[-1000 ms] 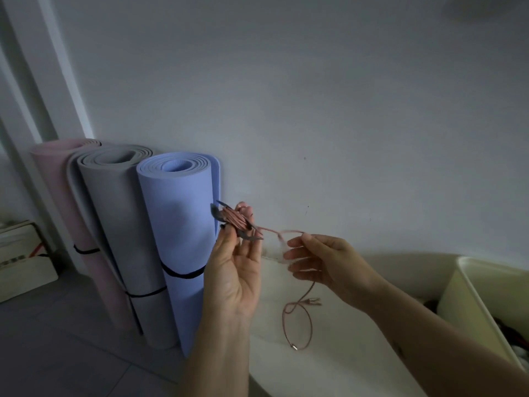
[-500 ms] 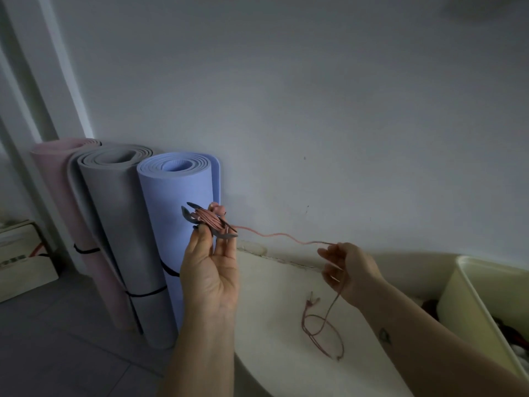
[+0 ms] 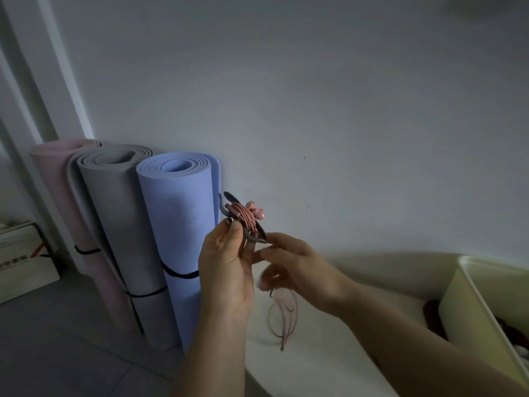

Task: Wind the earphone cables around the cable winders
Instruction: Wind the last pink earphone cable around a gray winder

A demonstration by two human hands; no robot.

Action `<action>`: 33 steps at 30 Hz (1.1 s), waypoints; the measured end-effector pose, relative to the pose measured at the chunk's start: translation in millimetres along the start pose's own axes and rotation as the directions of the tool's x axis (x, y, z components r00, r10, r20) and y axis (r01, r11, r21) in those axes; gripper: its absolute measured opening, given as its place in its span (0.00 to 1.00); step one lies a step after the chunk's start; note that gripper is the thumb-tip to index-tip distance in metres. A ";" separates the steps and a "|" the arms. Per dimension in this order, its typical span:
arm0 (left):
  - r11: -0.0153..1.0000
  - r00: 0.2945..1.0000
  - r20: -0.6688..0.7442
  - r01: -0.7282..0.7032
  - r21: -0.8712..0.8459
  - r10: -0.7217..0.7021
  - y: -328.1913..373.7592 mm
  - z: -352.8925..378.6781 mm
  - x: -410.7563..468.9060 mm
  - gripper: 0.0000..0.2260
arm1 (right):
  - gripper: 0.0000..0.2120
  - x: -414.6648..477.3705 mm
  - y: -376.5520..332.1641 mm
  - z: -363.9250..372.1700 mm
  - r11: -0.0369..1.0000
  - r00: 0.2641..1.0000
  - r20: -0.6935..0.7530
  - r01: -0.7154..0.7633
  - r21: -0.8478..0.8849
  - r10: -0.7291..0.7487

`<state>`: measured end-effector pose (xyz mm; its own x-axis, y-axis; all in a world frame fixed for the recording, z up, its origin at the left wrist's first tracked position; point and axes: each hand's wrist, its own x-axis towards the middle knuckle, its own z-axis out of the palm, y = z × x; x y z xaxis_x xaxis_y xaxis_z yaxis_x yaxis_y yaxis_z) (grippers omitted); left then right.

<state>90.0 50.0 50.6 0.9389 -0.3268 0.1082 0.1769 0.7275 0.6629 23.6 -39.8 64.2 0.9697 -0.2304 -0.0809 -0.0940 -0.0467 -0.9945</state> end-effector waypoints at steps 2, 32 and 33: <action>0.999 0.999 -0.003 -0.046 0.017 0.046 0.5 -2.5 2.2 0.09 | 0.12 -2.8 0.5 -1.3 0.936 0.990 -0.095 0.063 -0.347 -0.102; 0.951 0.949 0.079 0.298 0.087 -0.305 4.0 11.2 -17.1 0.12 | 0.12 -26.7 -56.9 -17.8 0.257 0.957 0.126 0.195 -0.947 -0.260; 0.952 0.953 0.073 0.287 0.103 -0.295 3.4 12.3 -17.7 0.12 | 0.12 -26.4 -57.4 -18.0 0.256 0.958 0.121 0.189 -0.948 -0.259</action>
<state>70.4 50.9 60.0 0.8207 -0.5701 -0.0388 0.4080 0.5370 0.7384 -0.7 -48.5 124.6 0.9808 -0.0909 0.1723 -0.0544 -0.9770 -0.2060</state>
